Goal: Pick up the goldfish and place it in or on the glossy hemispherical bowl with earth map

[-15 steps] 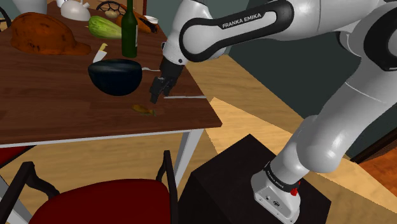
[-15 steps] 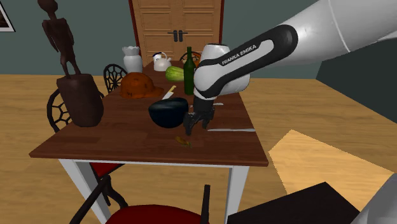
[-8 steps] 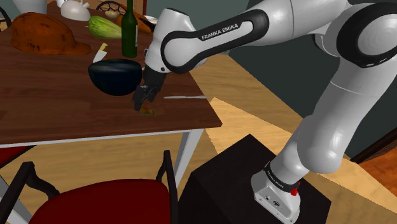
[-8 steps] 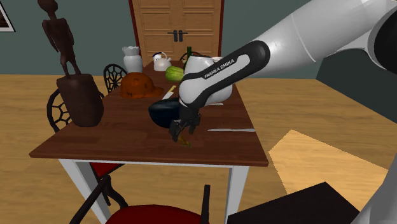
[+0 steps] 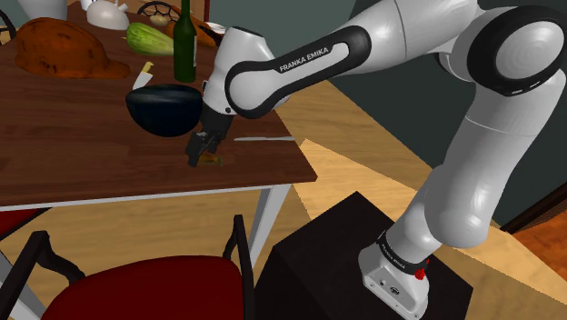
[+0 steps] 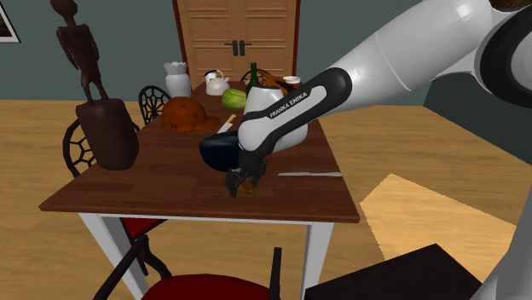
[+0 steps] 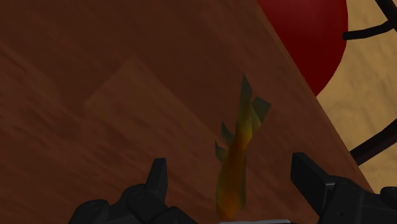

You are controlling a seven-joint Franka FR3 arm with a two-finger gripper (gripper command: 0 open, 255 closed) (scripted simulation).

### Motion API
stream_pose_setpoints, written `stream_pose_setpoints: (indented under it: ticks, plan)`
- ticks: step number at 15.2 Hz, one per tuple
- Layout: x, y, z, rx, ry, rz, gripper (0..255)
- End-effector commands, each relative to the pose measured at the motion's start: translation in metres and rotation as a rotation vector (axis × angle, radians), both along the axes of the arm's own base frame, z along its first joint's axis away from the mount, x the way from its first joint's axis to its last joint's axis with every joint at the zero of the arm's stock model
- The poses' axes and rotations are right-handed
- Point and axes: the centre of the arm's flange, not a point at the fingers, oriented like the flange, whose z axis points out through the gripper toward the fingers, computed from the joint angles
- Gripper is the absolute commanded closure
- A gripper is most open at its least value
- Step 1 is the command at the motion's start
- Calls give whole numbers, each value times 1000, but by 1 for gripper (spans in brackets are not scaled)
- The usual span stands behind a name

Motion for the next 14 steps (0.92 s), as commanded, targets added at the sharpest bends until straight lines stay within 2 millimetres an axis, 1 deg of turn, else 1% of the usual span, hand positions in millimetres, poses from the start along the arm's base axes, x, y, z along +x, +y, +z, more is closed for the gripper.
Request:
stream_pose_setpoints:
  ticks: [1,4,5,14]
  plan:
    - [0,0,0,0,0,0,0]
    - [0,0,0,0,0,0,0]
    - [0,0,0,0,0,0,255]
    - [0,0,0,0,0,0,255]
